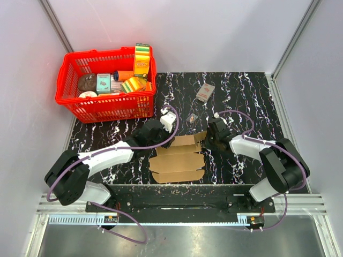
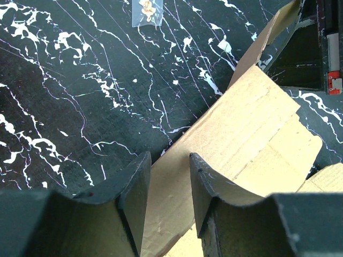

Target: Fold the paper box

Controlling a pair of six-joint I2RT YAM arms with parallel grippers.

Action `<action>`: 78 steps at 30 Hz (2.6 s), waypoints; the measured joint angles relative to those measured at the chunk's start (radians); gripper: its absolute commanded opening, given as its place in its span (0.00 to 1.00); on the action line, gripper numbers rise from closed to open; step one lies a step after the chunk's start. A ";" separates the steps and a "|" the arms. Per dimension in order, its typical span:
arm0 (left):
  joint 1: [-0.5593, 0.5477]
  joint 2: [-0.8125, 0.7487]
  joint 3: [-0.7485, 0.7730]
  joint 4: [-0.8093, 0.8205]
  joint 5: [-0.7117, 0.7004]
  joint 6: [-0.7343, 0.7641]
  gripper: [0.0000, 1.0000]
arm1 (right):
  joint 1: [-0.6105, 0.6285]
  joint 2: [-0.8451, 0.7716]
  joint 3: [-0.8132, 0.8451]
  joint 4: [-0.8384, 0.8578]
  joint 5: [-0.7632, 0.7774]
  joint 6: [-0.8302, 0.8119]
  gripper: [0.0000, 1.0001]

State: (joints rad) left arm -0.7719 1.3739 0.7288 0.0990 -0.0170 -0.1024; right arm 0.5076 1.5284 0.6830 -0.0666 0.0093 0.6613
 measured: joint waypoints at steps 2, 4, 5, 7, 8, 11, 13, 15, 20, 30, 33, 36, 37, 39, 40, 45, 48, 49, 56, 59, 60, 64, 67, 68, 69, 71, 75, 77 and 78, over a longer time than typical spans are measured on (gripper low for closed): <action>0.000 0.000 0.000 0.000 0.000 0.000 0.40 | 0.000 0.000 0.000 0.001 -0.013 -0.001 0.04; 0.000 0.000 0.000 0.000 -0.001 0.000 0.40 | 0.000 0.000 0.000 0.002 -0.022 -0.002 0.04; 0.000 0.000 0.000 0.000 -0.002 0.000 0.40 | 0.000 0.000 -0.001 0.002 -0.027 -0.002 0.04; 0.000 0.000 0.000 0.000 -0.002 0.000 0.40 | 0.000 0.000 -0.001 0.002 -0.035 -0.002 0.04; 0.000 0.000 0.000 0.000 -0.002 0.000 0.40 | 0.000 -0.002 -0.001 0.002 -0.039 -0.002 0.04; 0.000 0.000 0.000 0.000 -0.002 0.000 0.40 | 0.000 -0.020 -0.003 0.003 -0.058 -0.002 0.04; 0.000 0.000 0.000 0.000 -0.002 0.000 0.40 | 0.000 -0.036 -0.004 0.004 -0.071 -0.001 0.04; 0.000 0.000 0.000 0.000 -0.002 0.000 0.40 | 0.000 -0.049 -0.004 0.012 -0.085 0.000 0.04; -0.002 0.000 0.000 0.000 -0.003 0.000 0.40 | 0.000 -0.058 -0.011 0.069 -0.137 0.015 0.04; -0.007 0.000 0.000 0.000 -0.006 0.000 0.39 | 0.000 0.019 -0.024 0.188 -0.243 0.066 0.04; -0.008 0.000 0.000 0.000 -0.006 0.000 0.39 | 0.000 0.045 -0.026 0.209 -0.264 0.070 0.04; -0.008 0.000 0.000 0.000 -0.006 0.000 0.39 | 0.000 0.061 -0.029 0.220 -0.267 0.072 0.03; -0.008 0.000 0.000 0.000 -0.006 0.000 0.39 | 0.000 0.064 -0.030 0.221 -0.267 0.073 0.04; -0.008 0.000 0.000 0.000 -0.006 0.000 0.39 | 0.000 0.071 -0.032 0.231 -0.276 0.074 0.04; -0.008 0.000 0.000 0.000 -0.006 0.000 0.39 | 0.000 0.075 -0.032 0.235 -0.281 0.074 0.04; -0.009 0.000 0.000 0.000 -0.008 0.000 0.39 | 0.000 0.089 -0.032 0.245 -0.293 0.073 0.05; -0.010 0.000 0.000 0.000 -0.008 0.000 0.39 | 0.000 0.080 -0.032 0.230 -0.285 0.068 0.06; -0.010 0.000 0.000 0.000 -0.008 0.000 0.39 | 0.000 0.069 -0.032 0.214 -0.278 0.063 0.06; -0.011 0.000 0.000 -0.001 -0.011 0.000 0.39 | 0.000 -0.128 -0.006 -0.011 -0.163 -0.003 0.22; -0.011 0.000 0.000 -0.001 -0.011 0.000 0.39 | 0.000 -0.220 0.016 -0.099 -0.103 -0.033 0.27; -0.011 0.000 0.000 -0.001 -0.011 0.000 0.39 | 0.000 -0.248 0.021 -0.123 -0.084 -0.042 0.29; -0.012 0.000 0.000 -0.001 -0.014 0.000 0.39 | -0.003 -0.331 0.039 -0.227 -0.006 -0.073 0.37; -0.012 0.000 0.000 -0.001 -0.014 0.000 0.39 | -0.013 -0.344 0.065 -0.293 0.037 -0.107 0.42; -0.012 0.000 0.000 -0.001 -0.014 0.000 0.39 | -0.019 -0.344 0.077 -0.313 0.045 -0.129 0.43; -0.012 0.000 0.000 -0.001 -0.014 0.000 0.39 | -0.025 -0.344 0.087 -0.327 0.052 -0.146 0.44; -0.012 0.000 0.000 -0.001 -0.014 0.000 0.39 | -0.031 -0.343 0.111 -0.348 0.058 -0.191 0.47; -0.012 0.000 0.000 -0.001 -0.014 0.000 0.39 | -0.034 -0.337 0.171 -0.366 0.058 -0.319 0.52; -0.012 0.000 0.000 -0.001 -0.014 0.000 0.39 | -0.035 -0.328 0.203 -0.366 0.061 -0.387 0.52; -0.012 0.000 0.000 -0.001 -0.014 0.000 0.39 | -0.035 -0.323 0.214 -0.363 0.063 -0.416 0.52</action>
State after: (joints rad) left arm -0.7841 1.3743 0.7288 0.0978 -0.0307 -0.1024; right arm 0.4725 1.2049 0.8974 -0.4297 0.0719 0.2451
